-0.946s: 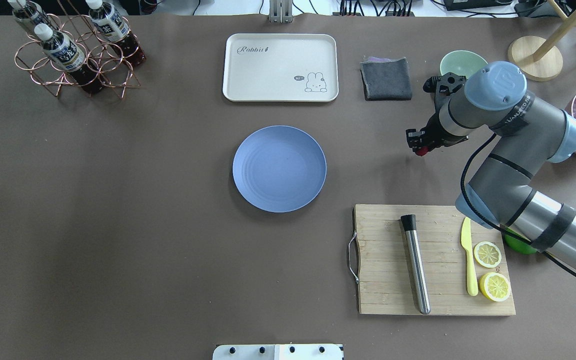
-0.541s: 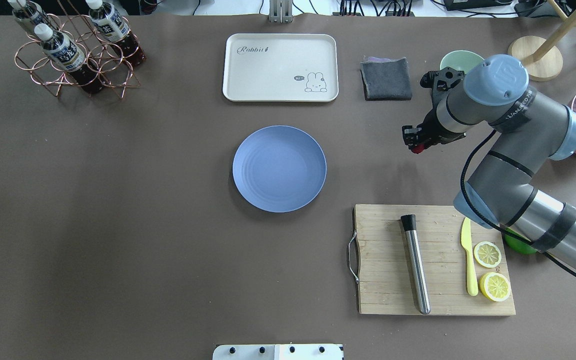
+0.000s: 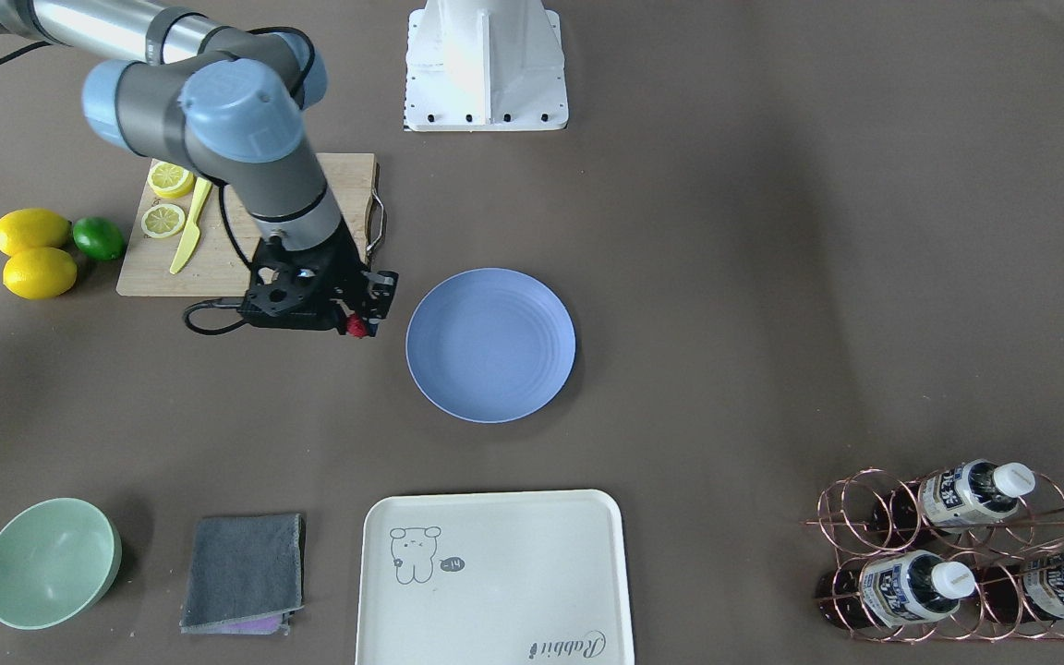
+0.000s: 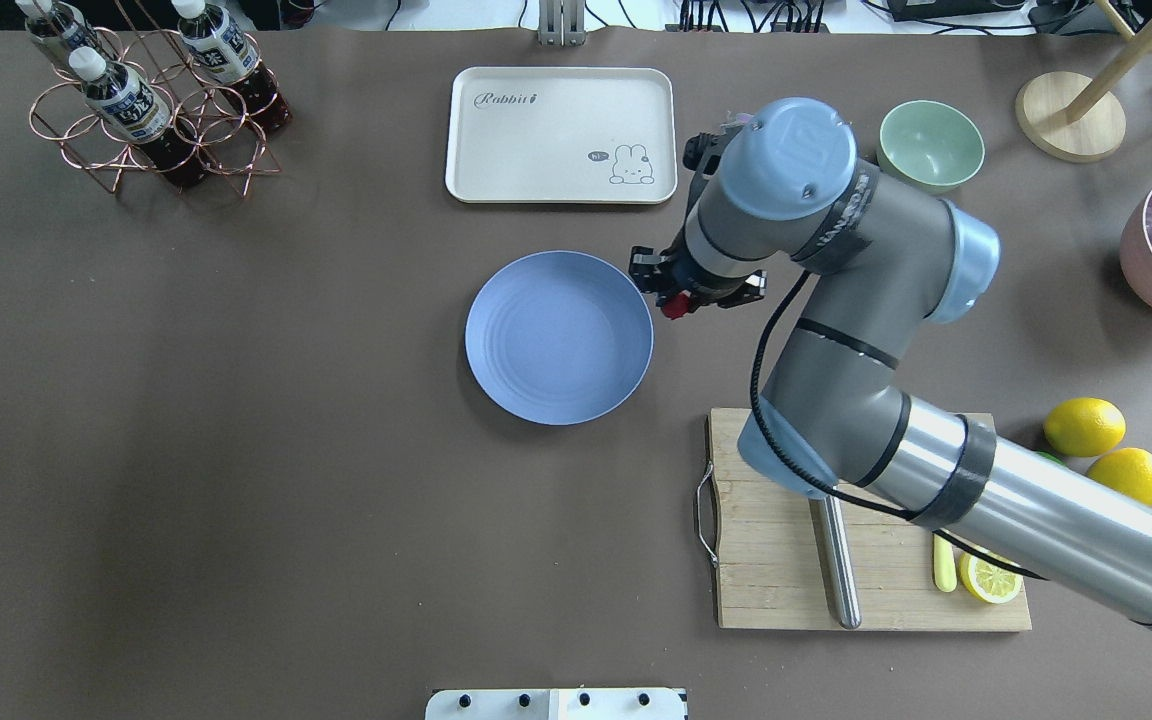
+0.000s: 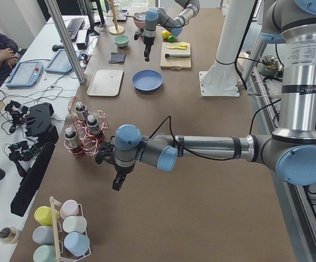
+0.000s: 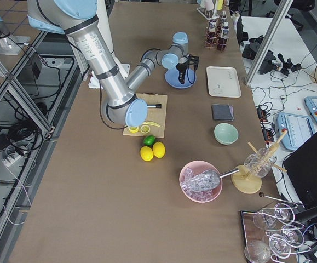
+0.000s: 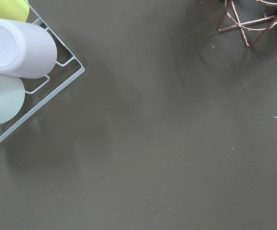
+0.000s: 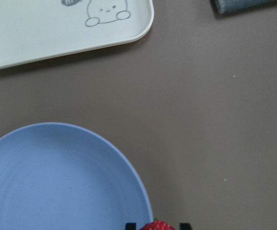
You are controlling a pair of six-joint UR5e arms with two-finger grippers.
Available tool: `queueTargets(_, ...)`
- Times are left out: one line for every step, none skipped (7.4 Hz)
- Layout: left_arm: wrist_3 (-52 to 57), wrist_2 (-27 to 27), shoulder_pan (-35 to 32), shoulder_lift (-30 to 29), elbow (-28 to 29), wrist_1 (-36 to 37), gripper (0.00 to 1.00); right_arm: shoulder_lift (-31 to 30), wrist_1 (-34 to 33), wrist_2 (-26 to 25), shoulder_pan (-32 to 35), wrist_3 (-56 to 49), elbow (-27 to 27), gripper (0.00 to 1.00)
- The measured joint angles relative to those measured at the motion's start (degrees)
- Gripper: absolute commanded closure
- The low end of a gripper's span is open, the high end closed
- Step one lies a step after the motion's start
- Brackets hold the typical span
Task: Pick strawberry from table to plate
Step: 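Carry the strawberry with the right gripper over the blue plate and lower it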
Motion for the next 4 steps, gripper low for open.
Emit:
queueTargets(0.00, -0.13, -0.07, 0.02, -0.02, 0.00, 0.01, 2.17, 0.10, -2.98, -3.12, 2.89, -1.44, 1.00)
queueTargets(-0.01, -0.30, -0.12, 0.14, -0.05, -0.01, 0.01, 4.47, 0.33, -5.10, -4.99, 4.62, -3.95, 1.00)
queueTargets(-0.01, -0.41, -0.15, 0.31, -0.11, -0.07, 0.01, 6.91, 1.00, -6.39, -5.79, 5.68, -7.32, 1.00)
queueTargets(-0.01, -0.46, -0.16, 0.49, -0.18, -0.17, 0.01, 8.54, 2.70, -7.23, -6.09, 6.20, -10.38, 1.00)
